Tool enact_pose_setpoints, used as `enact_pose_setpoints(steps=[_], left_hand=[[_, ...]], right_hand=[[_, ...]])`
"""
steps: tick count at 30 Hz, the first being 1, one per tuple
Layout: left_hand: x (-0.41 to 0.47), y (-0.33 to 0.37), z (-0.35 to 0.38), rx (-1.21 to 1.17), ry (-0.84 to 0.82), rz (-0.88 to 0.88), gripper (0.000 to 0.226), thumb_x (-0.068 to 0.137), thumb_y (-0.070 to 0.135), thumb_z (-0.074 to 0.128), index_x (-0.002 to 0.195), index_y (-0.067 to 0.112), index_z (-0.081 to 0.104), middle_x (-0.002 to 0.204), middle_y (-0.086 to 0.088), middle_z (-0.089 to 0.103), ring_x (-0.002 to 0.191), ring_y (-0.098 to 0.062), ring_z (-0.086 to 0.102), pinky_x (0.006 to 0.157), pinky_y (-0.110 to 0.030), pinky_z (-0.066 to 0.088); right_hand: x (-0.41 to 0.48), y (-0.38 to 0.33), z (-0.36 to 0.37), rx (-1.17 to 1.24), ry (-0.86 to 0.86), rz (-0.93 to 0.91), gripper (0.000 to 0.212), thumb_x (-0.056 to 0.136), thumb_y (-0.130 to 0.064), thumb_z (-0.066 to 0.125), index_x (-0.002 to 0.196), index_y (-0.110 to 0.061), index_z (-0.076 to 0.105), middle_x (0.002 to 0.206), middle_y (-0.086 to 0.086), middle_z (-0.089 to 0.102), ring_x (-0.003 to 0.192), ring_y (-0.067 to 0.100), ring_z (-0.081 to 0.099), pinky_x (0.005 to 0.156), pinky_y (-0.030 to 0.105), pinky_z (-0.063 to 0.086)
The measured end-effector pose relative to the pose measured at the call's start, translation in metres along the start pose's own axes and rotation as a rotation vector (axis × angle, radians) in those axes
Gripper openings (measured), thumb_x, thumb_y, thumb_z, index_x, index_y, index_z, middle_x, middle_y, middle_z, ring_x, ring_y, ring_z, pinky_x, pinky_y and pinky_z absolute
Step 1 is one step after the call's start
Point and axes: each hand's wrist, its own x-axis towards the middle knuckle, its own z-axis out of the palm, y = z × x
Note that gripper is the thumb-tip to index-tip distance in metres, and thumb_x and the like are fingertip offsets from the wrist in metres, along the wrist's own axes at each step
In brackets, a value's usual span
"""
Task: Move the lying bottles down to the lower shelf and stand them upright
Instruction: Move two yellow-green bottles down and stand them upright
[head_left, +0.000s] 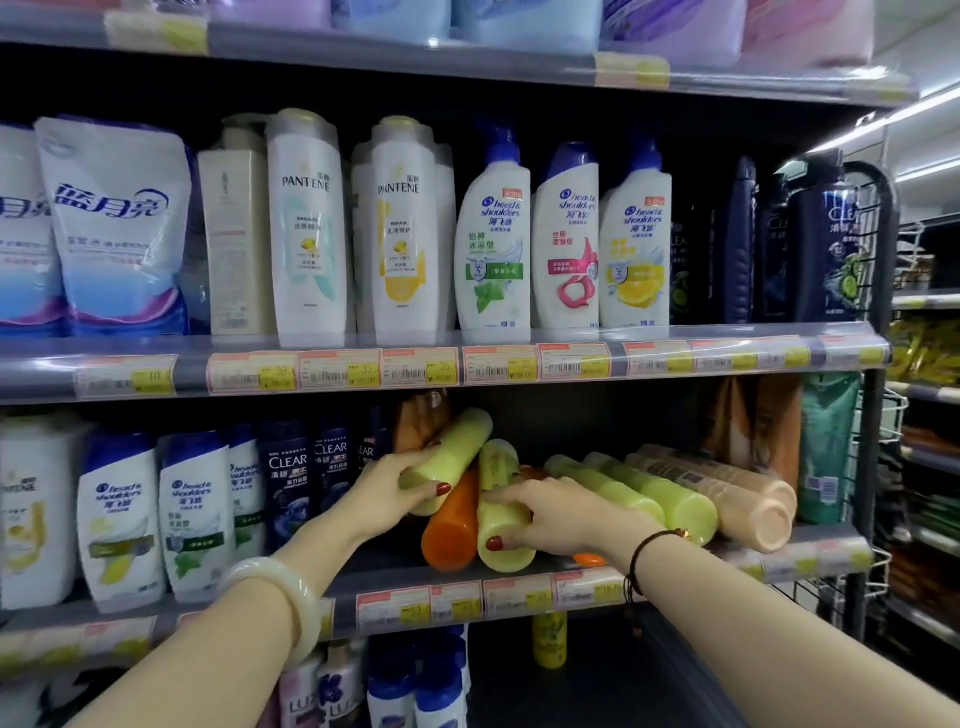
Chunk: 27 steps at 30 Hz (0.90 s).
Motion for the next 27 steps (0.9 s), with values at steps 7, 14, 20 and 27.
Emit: enact_pose_setpoints(steps=[7, 14, 20, 27], left_hand=[[0.003, 0.013, 0.010, -0.119, 0.065, -0.008, 0.052, 0.086, 0.021, 0.066, 0.136, 0.020, 0.051, 0.140, -0.007, 0.053, 0.119, -0.022, 0.056, 0.087, -0.032, 0.056], [-0.010, 0.028, 0.013, -0.223, 0.116, -0.062, 0.051, 0.084, 0.021, 0.068, 0.133, 0.017, 0.055, 0.140, -0.009, 0.053, 0.114, -0.026, 0.059, 0.080, -0.038, 0.060], [-0.033, 0.043, 0.011, -0.247, 0.156, -0.090, 0.050, 0.082, 0.027, 0.070, 0.129, 0.018, 0.058, 0.136, -0.009, 0.058, 0.121, -0.028, 0.057, 0.094, -0.050, 0.052], [-0.062, 0.058, 0.020, -0.248, 0.177, -0.103, 0.054, 0.079, 0.028, 0.073, 0.129, 0.013, 0.059, 0.138, -0.006, 0.056, 0.119, -0.027, 0.058, 0.095, -0.049, 0.052]], right_hand=[[-0.004, 0.000, -0.002, 0.190, 0.122, 0.008, 0.051, 0.088, -0.044, 0.056, 0.137, -0.034, 0.045, 0.143, 0.004, 0.051, 0.132, 0.028, 0.046, 0.110, 0.044, 0.038], [-0.011, -0.003, -0.001, 0.292, 0.190, 0.048, 0.046, 0.090, -0.036, 0.057, 0.135, -0.029, 0.050, 0.136, 0.007, 0.058, 0.125, 0.027, 0.053, 0.106, 0.042, 0.044], [-0.031, -0.010, 0.000, 0.335, 0.210, 0.049, 0.046, 0.088, -0.036, 0.059, 0.133, -0.030, 0.052, 0.137, 0.005, 0.057, 0.125, 0.025, 0.054, 0.105, 0.042, 0.045], [-0.059, -0.018, 0.007, 0.420, 0.236, 0.017, 0.046, 0.089, -0.032, 0.061, 0.133, -0.021, 0.054, 0.139, 0.002, 0.055, 0.127, 0.019, 0.051, 0.102, 0.026, 0.042]])
